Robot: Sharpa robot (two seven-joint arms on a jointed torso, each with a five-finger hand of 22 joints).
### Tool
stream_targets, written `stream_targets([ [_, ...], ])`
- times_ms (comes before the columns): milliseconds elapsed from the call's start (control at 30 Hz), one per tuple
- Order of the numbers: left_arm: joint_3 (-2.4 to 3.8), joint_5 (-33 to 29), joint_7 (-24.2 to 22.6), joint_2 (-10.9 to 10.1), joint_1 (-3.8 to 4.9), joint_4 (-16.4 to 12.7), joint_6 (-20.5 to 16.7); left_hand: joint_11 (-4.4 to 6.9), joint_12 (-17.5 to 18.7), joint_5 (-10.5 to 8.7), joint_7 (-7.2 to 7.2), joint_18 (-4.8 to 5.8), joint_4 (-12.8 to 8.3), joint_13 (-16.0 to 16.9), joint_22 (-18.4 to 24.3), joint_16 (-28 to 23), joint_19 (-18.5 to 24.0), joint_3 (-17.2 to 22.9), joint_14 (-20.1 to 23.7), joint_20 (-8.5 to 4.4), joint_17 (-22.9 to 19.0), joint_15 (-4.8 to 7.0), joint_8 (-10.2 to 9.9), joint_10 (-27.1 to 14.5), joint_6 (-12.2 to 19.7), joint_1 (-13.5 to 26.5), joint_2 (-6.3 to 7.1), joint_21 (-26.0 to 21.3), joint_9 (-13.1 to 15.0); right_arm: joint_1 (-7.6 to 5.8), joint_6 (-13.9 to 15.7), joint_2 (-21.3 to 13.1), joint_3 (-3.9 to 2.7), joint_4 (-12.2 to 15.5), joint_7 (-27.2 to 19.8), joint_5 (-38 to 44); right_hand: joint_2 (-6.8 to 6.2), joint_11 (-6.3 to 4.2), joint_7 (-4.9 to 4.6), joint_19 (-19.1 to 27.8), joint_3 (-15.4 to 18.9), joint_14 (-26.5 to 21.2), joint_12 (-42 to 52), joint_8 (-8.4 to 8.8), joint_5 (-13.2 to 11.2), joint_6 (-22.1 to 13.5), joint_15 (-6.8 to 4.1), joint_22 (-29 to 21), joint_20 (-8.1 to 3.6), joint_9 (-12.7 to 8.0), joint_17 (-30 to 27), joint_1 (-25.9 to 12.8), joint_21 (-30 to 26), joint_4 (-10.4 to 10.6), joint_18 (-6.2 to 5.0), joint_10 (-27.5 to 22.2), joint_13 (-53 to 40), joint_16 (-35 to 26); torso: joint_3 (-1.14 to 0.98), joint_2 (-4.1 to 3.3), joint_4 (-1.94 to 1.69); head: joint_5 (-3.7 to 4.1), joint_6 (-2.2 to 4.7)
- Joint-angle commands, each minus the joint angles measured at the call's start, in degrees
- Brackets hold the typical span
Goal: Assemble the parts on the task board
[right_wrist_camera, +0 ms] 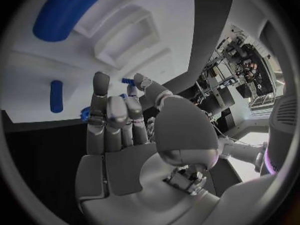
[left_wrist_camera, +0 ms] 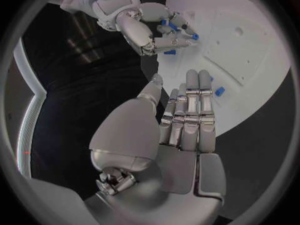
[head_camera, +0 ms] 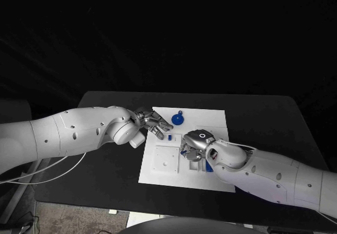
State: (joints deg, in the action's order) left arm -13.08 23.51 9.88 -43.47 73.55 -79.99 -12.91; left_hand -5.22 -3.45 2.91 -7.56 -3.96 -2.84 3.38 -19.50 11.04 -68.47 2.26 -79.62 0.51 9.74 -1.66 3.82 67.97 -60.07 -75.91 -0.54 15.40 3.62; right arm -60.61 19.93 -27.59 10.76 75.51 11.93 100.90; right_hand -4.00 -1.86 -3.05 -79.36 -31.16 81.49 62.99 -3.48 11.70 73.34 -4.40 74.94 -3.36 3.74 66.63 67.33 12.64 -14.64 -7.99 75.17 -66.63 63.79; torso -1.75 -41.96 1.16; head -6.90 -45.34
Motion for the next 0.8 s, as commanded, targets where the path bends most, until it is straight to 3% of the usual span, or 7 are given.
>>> stream_targets([
  [33, 0.03, 0.0, -0.5, 0.1, 0.05, -0.2, 1.2, 0.03, 0.1, -0.13, 0.12, 0.09, 0.0, -0.1, -0.1, 0.2, 0.2, -0.1, -0.1, -0.07, 0.0, 0.08, -0.1, 0.5, -0.1, 0.1, 0.15, 0.2, 0.0, -0.09, 1.7, -0.6, -1.15, 1.0, 0.6, -3.2, -0.34, -0.14, -0.06, 0.0, -0.3, 0.1, -0.4, -0.18, -0.2, 0.5, -0.11, 0.8, -0.87, 0.2, 0.1, 0.3, 0.2, 0.2, 1.23, 0.3, -0.1, -0.3, -0.02, 0.04, 0.02, 0.11, 0.27],
  [200, 0.03, -0.8, -1.0, 0.2, 0.04, -0.3, 0.5, 0.04, 0.1, -0.13, 0.12, 0.1, 0.0, -0.1, -0.1, 0.2, 0.1, -0.1, -0.1, -0.11, 0.0, 0.1, -0.2, 0.5, -0.1, 0.0, 0.11, 0.2, 0.0, -0.24, 1.7, -1.4, -3.58, 1.8, 0.7, -7.7, -0.31, -0.15, -0.08, 0.0, -0.1, 0.2, -0.4, -0.16, 0.0, 0.4, -0.19, 0.7, -1.32, 0.2, 0.1, 0.4, 0.1, 0.4, 1.77, 0.3, -0.3, -0.3, -0.02, 0.06, 0.03, 0.21, 0.63],
  [367, 0.02, -2.4, -1.6, 0.5, 0.04, -0.4, -1.5, 0.0, 0.1, -0.14, 0.03, 0.1, 0.1, -0.1, -0.1, 0.0, 0.1, -0.3, -0.1, -0.09, -0.1, 0.05, -0.2, 0.5, 0.2, 0.1, 0.17, 0.1, 0.0, -0.63, 1.0, -2.1, -5.59, 2.0, 0.7, -14.3, 0.04, -0.15, -0.09, 0.0, 0.7, 0.0, -0.6, -0.15, 0.1, 0.2, -0.28, 0.5, -1.73, 0.2, 0.1, 0.3, -0.2, 0.5, 2.29, 0.2, -0.3, -0.6, -0.02, 0.11, 0.08, 0.19, 1.21],
  [400, 0.01, -3.4, -1.9, 0.6, 0.04, -0.5, -2.5, -0.04, 0.1, -0.14, 0.01, 0.1, 0.1, -0.1, -0.1, -0.2, 0.1, -0.4, -0.1, -0.06, -0.2, 0.02, -0.1, 0.3, 0.2, 0.2, 0.21, 0.0, 0.0, -0.72, 0.9, -2.3, -6.33, 2.0, 0.7, -16.1, 0.11, -0.15, -0.09, 0.0, 0.8, 0.0, -0.6, -0.16, 0.2, 0.2, -0.31, 0.5, -1.81, 0.2, 0.1, 0.3, -0.3, 0.4, 2.41, 0.1, -0.3, -0.6, -0.04, 0.11, 0.07, 0.18, 1.48],
  [700, -0.07, -8.8, -3.6, 1.9, 0.0, -1.3, -8.5, -0.4, 0.1, -0.22, -0.21, 0.15, 1.6, -0.1, 0.5, -1.8, -0.4, -1.9, -0.7, 0.11, -1.2, -0.25, -0.2, -1.0, 0.8, 0.6, 1.06, -1.2, 0.0, -0.93, 0.7, -2.8, -9.88, 2.1, 0.8, -20.3, 0.27, -0.16, -0.09, -0.1, 1.2, -0.1, -0.7, -0.16, 0.5, 0.1, -0.38, 0.4, -2.04, 0.2, 0.0, 0.3, -0.5, 0.3, 2.66, 0.1, -0.4, -0.8, -0.1, 0.21, 0.13, 0.37, 2.72],
  [800, -0.08, -10.1, -3.9, 2.5, -0.02, -1.2, -9.8, -0.53, 0.1, -0.21, -0.41, 0.16, 2.2, 0.0, 0.7, -2.0, -0.5, -2.3, -0.8, 0.19, -1.3, -0.34, -0.3, -1.4, 1.5, 1.2, 1.58, -1.4, 0.0, -0.95, 0.7, -2.7, -10.63, 2.0, 0.8, -20.6, 0.3, -0.17, -0.1, -0.1, 1.3, -0.1, -0.8, -0.16, 0.6, 0.1, -0.42, 0.4, -2.12, 0.2, -0.1, 0.3, -0.6, 0.3, 2.74, 0.0, -0.3, -0.9, -0.1, 0.29, 0.18, 0.39, 3.0],
])
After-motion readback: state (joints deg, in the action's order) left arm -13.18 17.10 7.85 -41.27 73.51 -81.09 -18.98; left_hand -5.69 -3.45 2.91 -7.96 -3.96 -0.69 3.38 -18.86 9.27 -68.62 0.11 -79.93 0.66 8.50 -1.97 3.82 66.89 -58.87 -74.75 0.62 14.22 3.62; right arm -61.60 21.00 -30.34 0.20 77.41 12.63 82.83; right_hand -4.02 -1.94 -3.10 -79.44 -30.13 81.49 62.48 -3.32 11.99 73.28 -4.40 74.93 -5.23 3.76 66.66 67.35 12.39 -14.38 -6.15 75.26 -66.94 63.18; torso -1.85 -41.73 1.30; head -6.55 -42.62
